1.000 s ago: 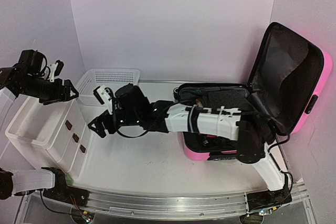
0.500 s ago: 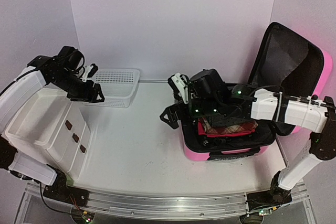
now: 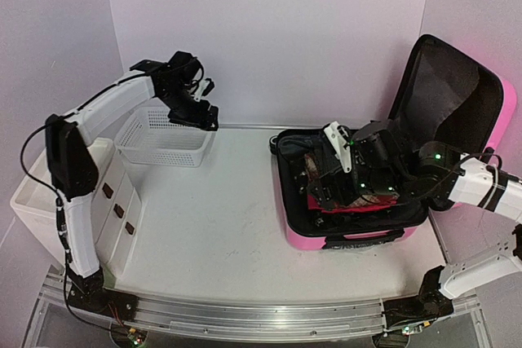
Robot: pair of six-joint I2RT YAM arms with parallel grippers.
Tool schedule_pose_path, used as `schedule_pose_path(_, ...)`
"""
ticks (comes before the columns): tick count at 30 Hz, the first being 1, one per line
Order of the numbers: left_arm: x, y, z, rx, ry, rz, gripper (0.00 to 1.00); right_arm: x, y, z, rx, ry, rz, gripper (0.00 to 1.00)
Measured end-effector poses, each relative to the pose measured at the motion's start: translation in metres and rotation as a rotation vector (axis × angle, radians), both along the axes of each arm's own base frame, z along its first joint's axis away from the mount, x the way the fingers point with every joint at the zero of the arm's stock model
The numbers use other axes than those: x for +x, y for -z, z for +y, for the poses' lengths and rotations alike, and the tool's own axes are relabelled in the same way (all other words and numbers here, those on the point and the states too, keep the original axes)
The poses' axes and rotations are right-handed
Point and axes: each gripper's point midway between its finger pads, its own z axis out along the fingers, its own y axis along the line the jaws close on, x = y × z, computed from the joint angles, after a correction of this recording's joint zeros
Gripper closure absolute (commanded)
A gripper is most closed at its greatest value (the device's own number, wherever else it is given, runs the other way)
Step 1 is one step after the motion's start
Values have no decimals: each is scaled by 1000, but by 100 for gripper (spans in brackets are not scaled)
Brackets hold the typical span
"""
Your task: Open, take out, and arrange the luggage
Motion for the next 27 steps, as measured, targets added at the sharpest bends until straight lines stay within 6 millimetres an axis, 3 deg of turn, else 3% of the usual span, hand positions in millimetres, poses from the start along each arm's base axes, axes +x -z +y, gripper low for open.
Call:
schedule_pose_path(4, 55, 44, -12, 94, -21, -20, 15, -7, -6, -26, -16, 41, -21, 2)
schedule_pose_path(8, 75, 97, -11, 181, -29, 21, 25, -16, -11, -53, -20, 84, -38, 2)
schedule_pose_path(12, 74, 133, -5, 235, -31, 82, 43, -23, -15, -72, -21, 114, -46, 2)
schedule_pose_path(17, 64, 154, 0, 266, -33, 129, 65, -24, -13, -76, -31, 128, -40, 2)
schedule_pose_path(23, 41, 175, 2, 266, -49, 211, 76, -20, 5, -70, -87, 130, -1, 2)
schedule_pose_path(27, 21, 171, -5, 265, -47, 235, 84, -20, 11, -69, -104, 129, 16, 2)
